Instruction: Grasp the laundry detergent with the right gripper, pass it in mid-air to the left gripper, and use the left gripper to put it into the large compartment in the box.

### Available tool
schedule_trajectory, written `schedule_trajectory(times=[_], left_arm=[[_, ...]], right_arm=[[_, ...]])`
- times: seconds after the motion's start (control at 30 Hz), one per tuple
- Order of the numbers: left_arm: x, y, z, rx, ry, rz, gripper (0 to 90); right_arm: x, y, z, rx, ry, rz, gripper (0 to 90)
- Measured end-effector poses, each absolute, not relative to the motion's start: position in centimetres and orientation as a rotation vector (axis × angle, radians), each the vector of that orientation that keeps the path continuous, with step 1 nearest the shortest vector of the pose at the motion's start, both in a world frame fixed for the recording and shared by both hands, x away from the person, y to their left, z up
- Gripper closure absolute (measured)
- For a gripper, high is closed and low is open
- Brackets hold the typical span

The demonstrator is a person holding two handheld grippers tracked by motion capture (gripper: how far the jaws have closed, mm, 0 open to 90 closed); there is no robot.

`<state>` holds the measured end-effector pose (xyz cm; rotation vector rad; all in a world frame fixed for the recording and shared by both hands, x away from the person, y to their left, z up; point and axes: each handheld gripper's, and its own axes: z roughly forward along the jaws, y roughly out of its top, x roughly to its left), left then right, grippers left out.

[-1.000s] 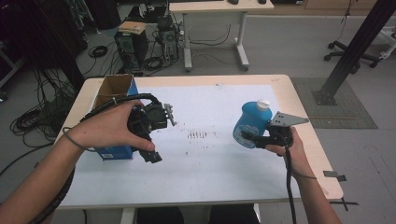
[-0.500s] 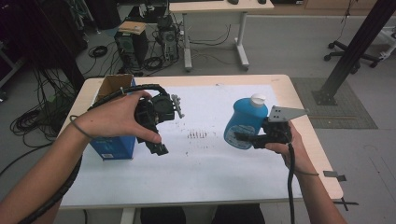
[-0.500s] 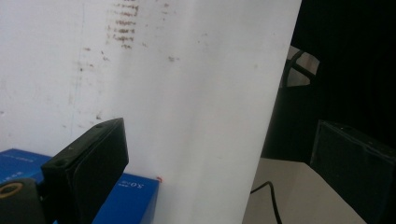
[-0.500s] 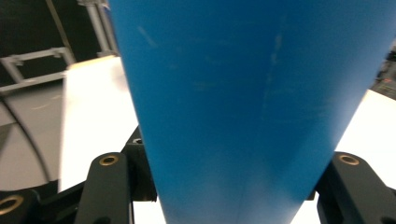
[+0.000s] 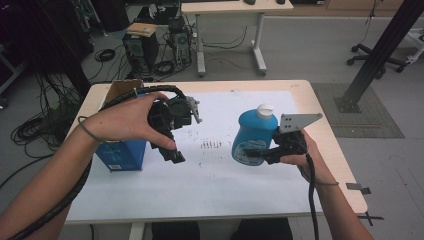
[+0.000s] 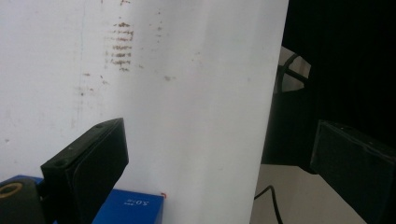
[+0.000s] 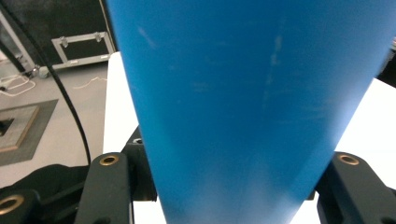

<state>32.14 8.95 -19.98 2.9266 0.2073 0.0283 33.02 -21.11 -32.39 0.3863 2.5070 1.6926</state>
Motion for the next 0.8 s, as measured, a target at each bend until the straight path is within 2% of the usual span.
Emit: schedule_trajectory(times=[0.8], left_arm=[[31.9, 6.7, -18.9, 2.93, 0.097, 0.027, 4.3]], right_arm=[[31.9, -16.5, -31.5, 0.131, 2.636, 1.67, 42.8]])
